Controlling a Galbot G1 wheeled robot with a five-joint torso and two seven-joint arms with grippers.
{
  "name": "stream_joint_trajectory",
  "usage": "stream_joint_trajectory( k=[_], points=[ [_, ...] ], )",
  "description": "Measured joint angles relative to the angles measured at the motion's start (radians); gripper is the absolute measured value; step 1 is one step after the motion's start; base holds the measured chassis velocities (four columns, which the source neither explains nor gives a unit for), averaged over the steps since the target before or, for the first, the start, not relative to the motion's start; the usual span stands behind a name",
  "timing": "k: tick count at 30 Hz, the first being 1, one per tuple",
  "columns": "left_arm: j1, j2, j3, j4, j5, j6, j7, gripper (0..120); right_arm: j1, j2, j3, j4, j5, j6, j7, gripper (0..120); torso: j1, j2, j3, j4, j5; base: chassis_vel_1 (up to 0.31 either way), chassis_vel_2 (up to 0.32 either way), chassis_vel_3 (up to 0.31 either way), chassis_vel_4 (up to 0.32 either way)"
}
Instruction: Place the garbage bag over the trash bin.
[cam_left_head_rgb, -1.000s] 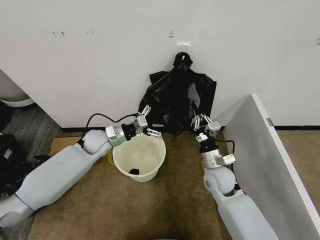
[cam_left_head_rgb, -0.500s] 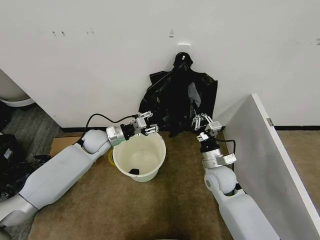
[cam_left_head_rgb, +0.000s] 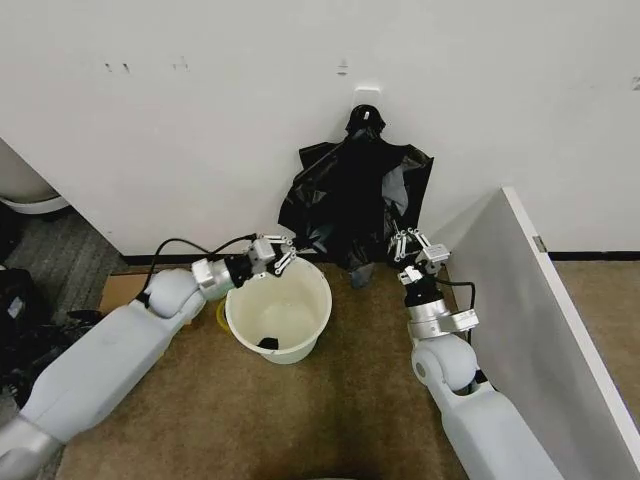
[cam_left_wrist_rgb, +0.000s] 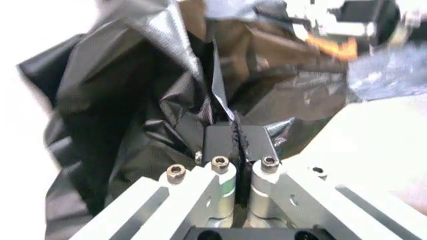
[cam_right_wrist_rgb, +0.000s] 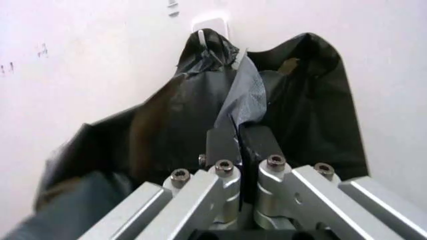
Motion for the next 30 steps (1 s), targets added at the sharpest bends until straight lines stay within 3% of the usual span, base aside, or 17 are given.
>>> stream_joint_trajectory(
  k=[3, 4, 10, 18, 27, 30],
  points=[
    [0.023, -0.002, -0.018, -0.011, -0.016, 0.002, -0.002, 0, -0.005, 0.001, 0.001, 0.005, 0.000, 0.001, 0.001, 0, 0.000, 0.000, 0.000, 0.0001, 0.0000, 0.000, 0.000, 0.000, 0.000],
    [0.145, -0.018, -0.104, -0.071, -0.088, 0.005, -0.023, 0, -0.030, 0.003, 0.007, 0.029, -0.002, 0.008, 0.002, 0, 0.000, 0.000, 0.000, 0.0004, 0.0000, 0.000, 0.000, 0.000, 0.000],
    [0.409, -0.121, -0.186, -0.281, -0.235, 0.004, -0.149, 0, -0.142, -0.003, 0.043, 0.092, -0.102, 0.073, -0.036, 0, 0.000, 0.000, 0.000, -0.0005, 0.0002, 0.000, 0.000, 0.000, 0.000],
    [0.604, -0.206, -0.298, -0.347, -0.211, -0.016, -0.184, 0, -0.321, -0.007, 0.070, 0.160, -0.205, 0.124, -0.042, 0, 0.000, 0.000, 0.000, -0.0001, 0.0000, 0.000, 0.000, 0.000, 0.000],
    [0.707, -0.186, -0.367, -0.386, -0.157, -0.033, -0.182, 0, -0.390, -0.032, 0.080, 0.189, -0.234, 0.184, -0.057, 0, 0.000, 0.000, 0.000, 0.0000, 0.0000, 0.000, 0.000, 0.000, 0.000],
    [0.729, -0.163, -0.409, -0.436, -0.174, -0.036, -0.180, 0, -0.389, -0.059, 0.075, 0.228, -0.220, 0.185, -0.060, 0, 0.000, 0.000, 0.000, -0.0001, 0.0001, 0.000, 0.000, 0.000, 0.000]
  ],
)
